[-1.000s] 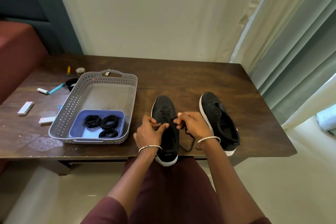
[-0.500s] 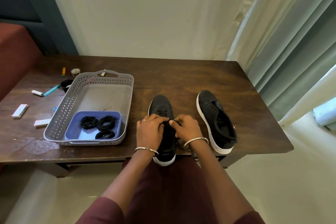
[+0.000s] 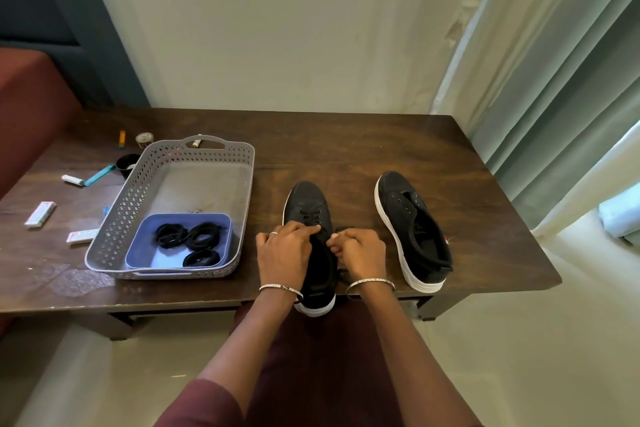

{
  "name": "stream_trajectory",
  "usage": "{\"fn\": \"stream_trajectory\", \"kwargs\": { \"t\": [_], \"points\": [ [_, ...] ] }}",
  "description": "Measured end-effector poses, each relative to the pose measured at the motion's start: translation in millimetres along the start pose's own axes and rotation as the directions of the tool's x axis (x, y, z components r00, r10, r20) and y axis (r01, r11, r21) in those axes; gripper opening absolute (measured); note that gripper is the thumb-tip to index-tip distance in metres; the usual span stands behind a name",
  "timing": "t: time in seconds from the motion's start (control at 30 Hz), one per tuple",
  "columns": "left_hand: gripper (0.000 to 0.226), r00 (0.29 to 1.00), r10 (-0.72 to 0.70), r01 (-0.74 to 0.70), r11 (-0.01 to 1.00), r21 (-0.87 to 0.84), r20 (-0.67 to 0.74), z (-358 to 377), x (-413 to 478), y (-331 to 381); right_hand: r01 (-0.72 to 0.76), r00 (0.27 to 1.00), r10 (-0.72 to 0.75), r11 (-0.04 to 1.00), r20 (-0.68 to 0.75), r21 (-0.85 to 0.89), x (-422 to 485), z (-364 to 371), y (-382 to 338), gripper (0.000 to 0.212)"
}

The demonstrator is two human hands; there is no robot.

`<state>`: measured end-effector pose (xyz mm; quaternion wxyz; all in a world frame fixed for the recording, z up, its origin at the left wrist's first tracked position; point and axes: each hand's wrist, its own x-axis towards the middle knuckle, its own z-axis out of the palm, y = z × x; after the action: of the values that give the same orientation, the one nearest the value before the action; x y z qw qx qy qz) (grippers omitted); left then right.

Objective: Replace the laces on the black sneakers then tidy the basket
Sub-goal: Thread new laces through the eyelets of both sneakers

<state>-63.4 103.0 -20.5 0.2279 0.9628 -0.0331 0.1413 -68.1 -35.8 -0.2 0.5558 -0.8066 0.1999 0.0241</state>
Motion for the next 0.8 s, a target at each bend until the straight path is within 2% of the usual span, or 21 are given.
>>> {"fn": "stream_trajectory", "kwargs": {
  "t": [0.1, 0.13, 0.23, 0.33, 0.47, 0.57, 0.7, 0.8],
  "points": [
    [0.038, 0.998, -0.014, 0.020, 0.995, -0.101, 0.059, -1, 0, -5, -0.113, 0.993, 0.110, 0.989, 0.035, 0.091, 3, -12, 7, 0.033],
    [0.041, 0.997, -0.030, 0.039, 0.989, -0.141, 0.069, 0, -1, -6, -0.131, 0.991, 0.129, 0.990, 0.040, 0.059, 4, -16, 10, 0.033],
    [0.039, 0.991, -0.120, 0.132, 0.942, -0.308, 0.058, 2, -8, -7, -0.104, 0.991, 0.114, 0.987, 0.075, -0.122, 10, -19, 19, 0.006],
    [0.028, 0.974, -0.227, 0.214, 0.876, -0.432, 0.021, -2, -13, -6, -0.066, 0.981, 0.101, 0.975, 0.163, -0.211, 14, -14, 17, 0.014],
    [0.022, 0.958, -0.288, 0.252, 0.828, -0.501, 0.006, -13, -19, -4, 0.018, 0.983, 0.048, 0.936, 0.179, -0.353, 16, -18, 15, 0.027],
    [0.023, 0.957, -0.290, 0.264, 0.815, -0.517, 0.031, -18, -20, -6, -0.047, 0.978, 0.096, 0.965, 0.183, -0.259, 11, -23, 8, 0.031],
    [0.023, 0.966, -0.258, 0.229, 0.821, -0.524, 0.017, -32, -16, 0, -0.103, 0.983, 0.108, 0.994, 0.146, -0.038, 9, -37, -16, 0.038],
    [0.024, 0.983, -0.185, 0.169, 0.854, -0.492, 0.016, -50, -4, 15, -0.038, 0.988, 0.033, 0.999, 0.148, 0.034, 5, -51, -36, 0.041]
  ]
}}
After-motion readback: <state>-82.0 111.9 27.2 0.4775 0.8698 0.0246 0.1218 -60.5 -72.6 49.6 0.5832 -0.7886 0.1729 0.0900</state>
